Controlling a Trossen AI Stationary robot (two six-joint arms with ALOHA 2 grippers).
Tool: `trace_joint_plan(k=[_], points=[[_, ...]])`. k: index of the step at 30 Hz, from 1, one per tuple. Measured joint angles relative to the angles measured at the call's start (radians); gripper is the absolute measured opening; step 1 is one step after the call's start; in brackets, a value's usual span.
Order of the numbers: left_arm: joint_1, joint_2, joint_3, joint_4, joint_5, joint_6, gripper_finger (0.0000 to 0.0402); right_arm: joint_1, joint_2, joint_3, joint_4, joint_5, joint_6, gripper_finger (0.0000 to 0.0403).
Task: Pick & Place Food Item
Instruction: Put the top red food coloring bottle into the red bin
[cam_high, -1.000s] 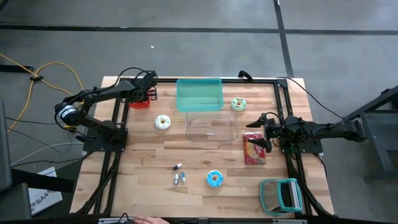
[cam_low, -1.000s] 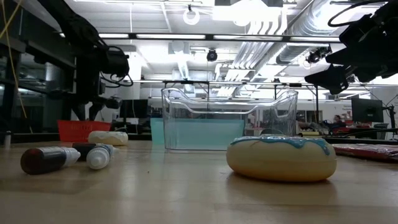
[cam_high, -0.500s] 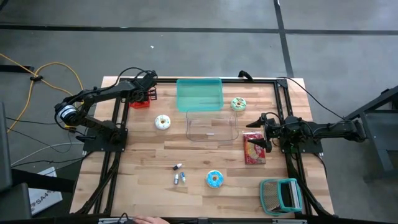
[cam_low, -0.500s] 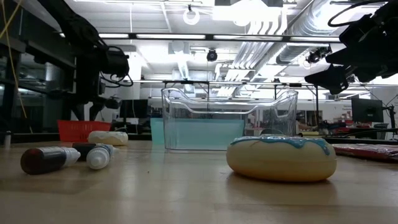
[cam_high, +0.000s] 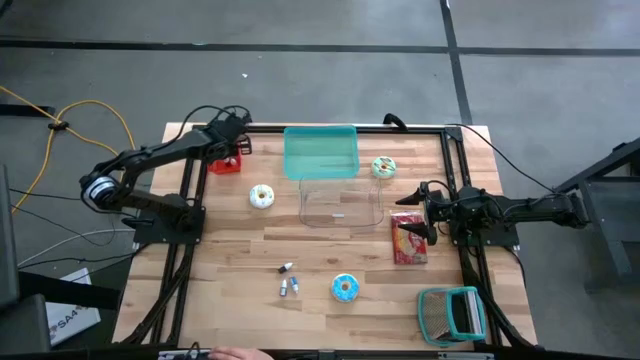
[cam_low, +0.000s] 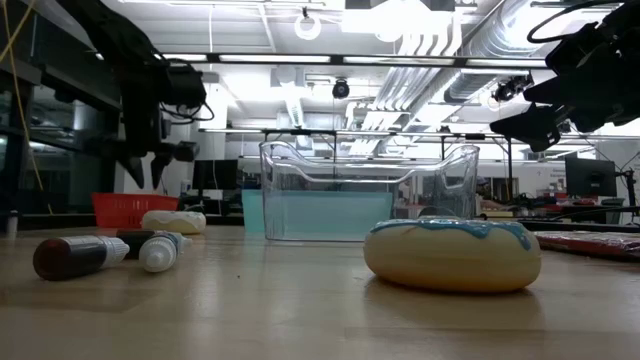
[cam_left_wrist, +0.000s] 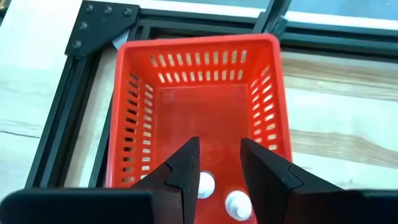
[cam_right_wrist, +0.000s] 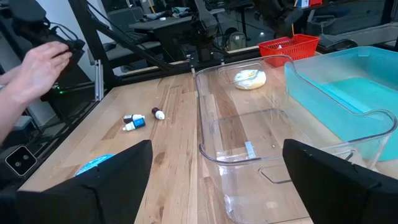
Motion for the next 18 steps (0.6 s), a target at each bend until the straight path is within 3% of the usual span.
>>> trace_joint_plan(k=[18], points=[[0.0, -0.009, 0.0, -0.002, 0.007, 0.007, 0.0109, 0.0, 0.0, 0.0, 0.0, 0.0, 0.0, 0.035]])
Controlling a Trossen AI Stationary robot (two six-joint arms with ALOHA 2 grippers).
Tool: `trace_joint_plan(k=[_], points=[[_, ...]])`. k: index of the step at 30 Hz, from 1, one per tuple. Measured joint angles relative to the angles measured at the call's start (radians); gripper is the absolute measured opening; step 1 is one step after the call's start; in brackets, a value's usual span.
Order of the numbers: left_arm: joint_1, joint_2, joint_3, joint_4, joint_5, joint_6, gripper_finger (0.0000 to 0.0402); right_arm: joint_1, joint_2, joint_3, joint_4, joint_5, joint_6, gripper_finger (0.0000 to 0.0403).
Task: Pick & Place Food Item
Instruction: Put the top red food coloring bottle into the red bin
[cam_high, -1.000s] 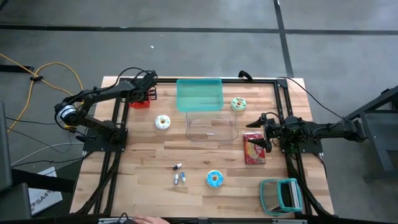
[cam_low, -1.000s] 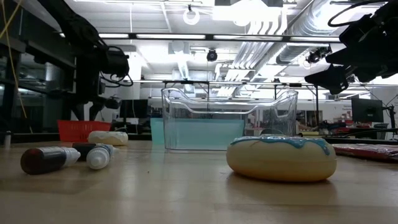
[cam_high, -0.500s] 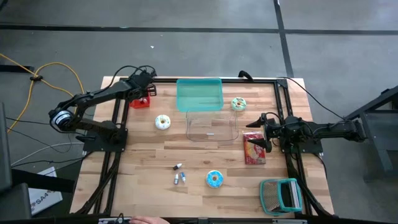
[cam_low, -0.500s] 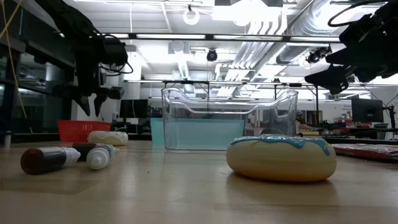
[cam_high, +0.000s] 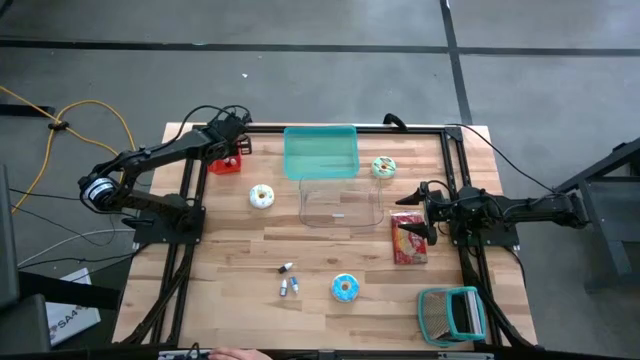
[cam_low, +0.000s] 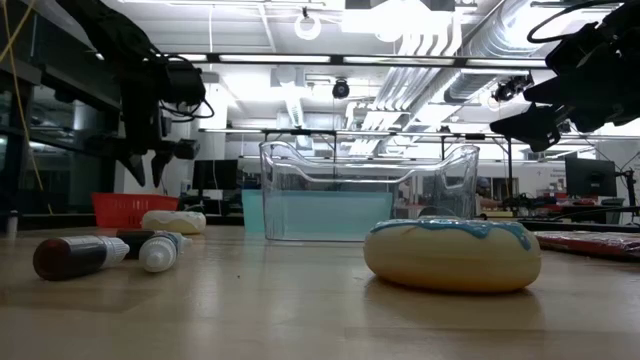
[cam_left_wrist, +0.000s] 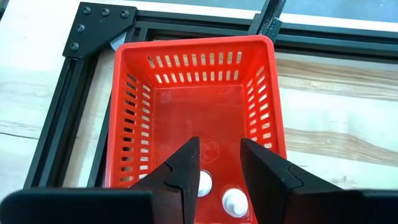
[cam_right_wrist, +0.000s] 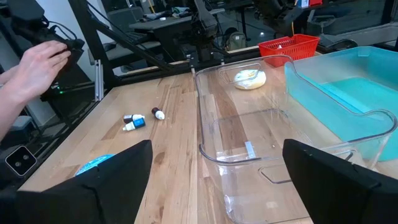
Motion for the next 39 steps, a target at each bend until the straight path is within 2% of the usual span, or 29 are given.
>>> trace_joint_plan(k=[6, 18, 25, 34, 39], points=[[-0.019, 0.0, 0.0, 0.017, 0.022, 0.083, 0.0109, 0.0, 0.0, 0.0, 0.0, 0.0, 0.0, 0.035], [-0.153, 0.0, 0.001, 0.11, 0.202, 0.306, 0.0109, 0.0, 0.0, 0.0, 0.0, 0.0, 0.0, 0.035], [-0.257, 0.0, 0.001, 0.11, 0.22, 0.364, 0.0109, 0.0, 0.0, 0.0, 0.0, 0.0, 0.0, 0.035], [-0.402, 0.0, 0.001, 0.08, 0.22, 0.364, 0.0109, 0.0, 0.0, 0.0, 0.0, 0.0, 0.0, 0.035], [-0.477, 0.0, 0.001, 0.075, 0.257, 0.363, 0.0109, 0.0, 0.0, 0.0, 0.0, 0.0, 0.0, 0.035]])
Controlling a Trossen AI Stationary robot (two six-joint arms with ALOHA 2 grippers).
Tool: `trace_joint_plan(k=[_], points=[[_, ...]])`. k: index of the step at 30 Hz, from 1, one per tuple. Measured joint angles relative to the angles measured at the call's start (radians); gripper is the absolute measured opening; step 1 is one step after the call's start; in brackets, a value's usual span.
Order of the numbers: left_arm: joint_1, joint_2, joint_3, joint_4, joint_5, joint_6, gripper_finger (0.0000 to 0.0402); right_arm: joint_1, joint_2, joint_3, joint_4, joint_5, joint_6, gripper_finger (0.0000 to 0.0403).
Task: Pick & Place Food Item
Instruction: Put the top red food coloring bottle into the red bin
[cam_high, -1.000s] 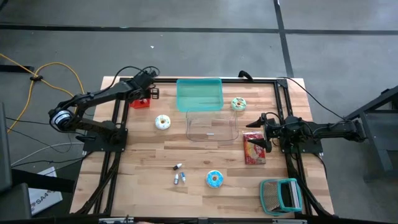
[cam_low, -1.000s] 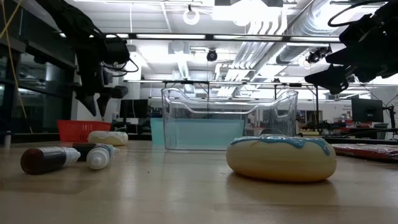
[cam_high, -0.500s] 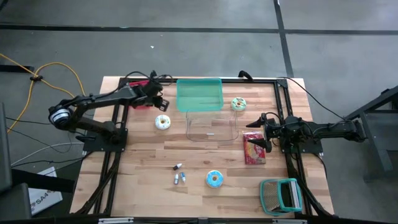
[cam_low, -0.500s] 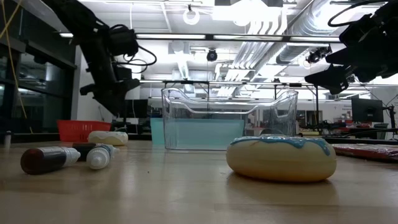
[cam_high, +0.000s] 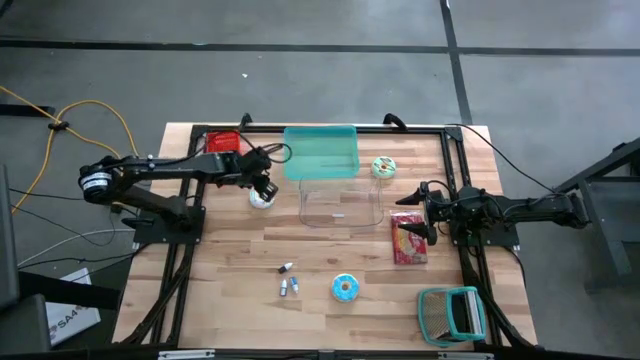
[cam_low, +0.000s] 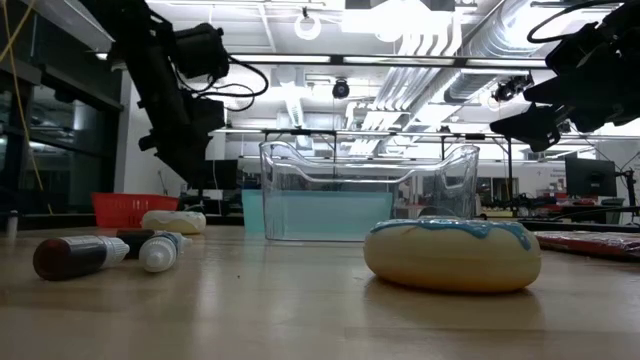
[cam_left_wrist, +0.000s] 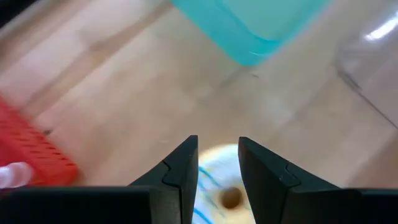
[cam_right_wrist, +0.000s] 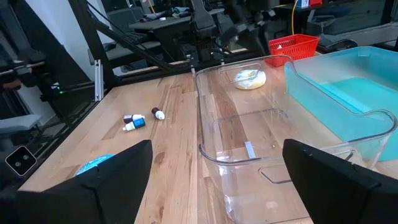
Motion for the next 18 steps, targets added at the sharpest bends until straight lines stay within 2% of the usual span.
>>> trace_joint_plan(k=[18], points=[[-0.233, 0.0, 0.0, -0.001, 0.201, 0.078, 0.0109, 0.0, 0.0, 0.0, 0.0, 0.0, 0.0, 0.035]])
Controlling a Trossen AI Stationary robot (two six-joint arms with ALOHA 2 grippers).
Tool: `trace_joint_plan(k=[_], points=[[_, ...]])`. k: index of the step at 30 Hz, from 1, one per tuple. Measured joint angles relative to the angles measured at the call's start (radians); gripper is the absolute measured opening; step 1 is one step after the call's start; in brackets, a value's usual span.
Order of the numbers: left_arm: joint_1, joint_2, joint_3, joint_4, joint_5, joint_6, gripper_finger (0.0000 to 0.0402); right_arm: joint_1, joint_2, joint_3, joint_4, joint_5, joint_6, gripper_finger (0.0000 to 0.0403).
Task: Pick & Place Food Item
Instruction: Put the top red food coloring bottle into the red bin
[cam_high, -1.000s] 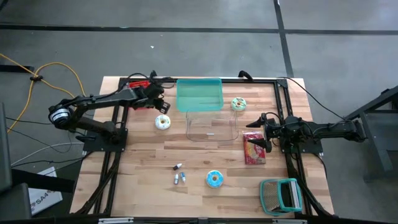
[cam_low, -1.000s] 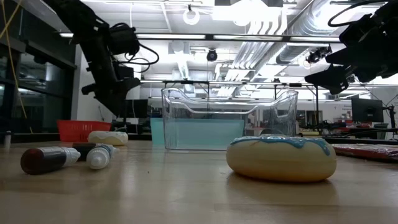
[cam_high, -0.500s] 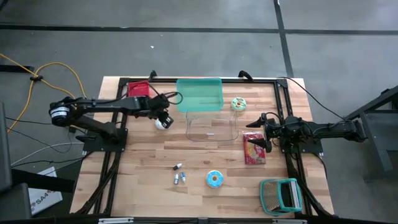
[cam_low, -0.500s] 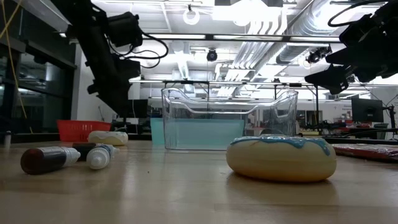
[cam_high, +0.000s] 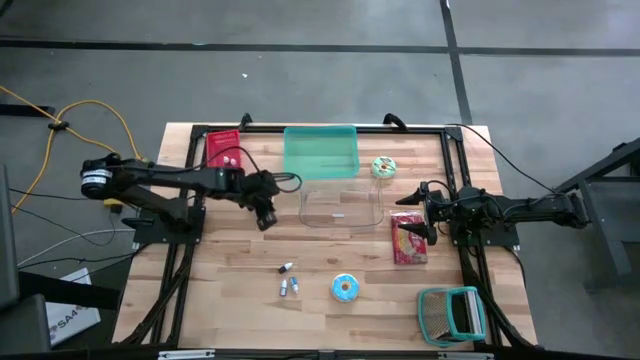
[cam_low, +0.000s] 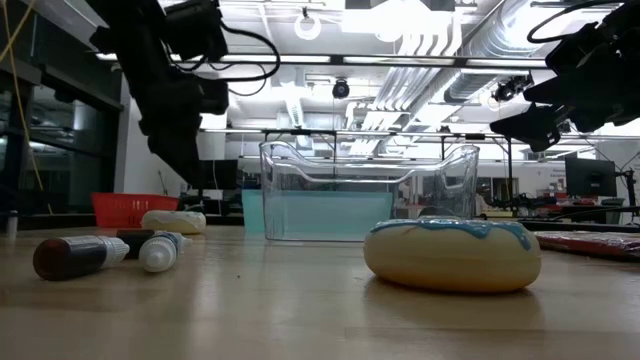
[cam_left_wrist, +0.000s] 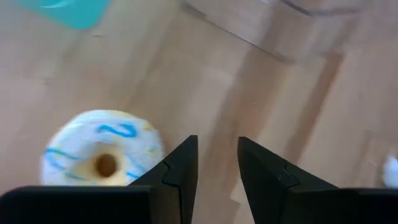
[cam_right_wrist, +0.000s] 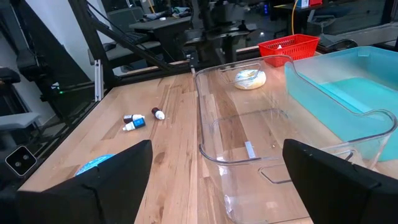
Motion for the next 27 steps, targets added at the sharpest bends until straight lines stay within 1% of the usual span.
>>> trace_joint_plan(k=[9, 24, 27], points=[[-0.139, 0.0, 0.0, 0.003, 0.0, 0.105, 0.0109, 0.0, 0.0, 0.0, 0.0, 0.0, 0.0, 0.035], [-0.4, 0.0, 0.0, 0.117, 0.0, 0.098, 0.0109, 0.0, 0.0, 0.0, 0.0, 0.0, 0.0, 0.035], [-0.448, 0.0, 0.0, 0.138, 0.0, 0.063, 0.0109, 0.0, 0.0, 0.0, 0.0, 0.0, 0.0, 0.035]])
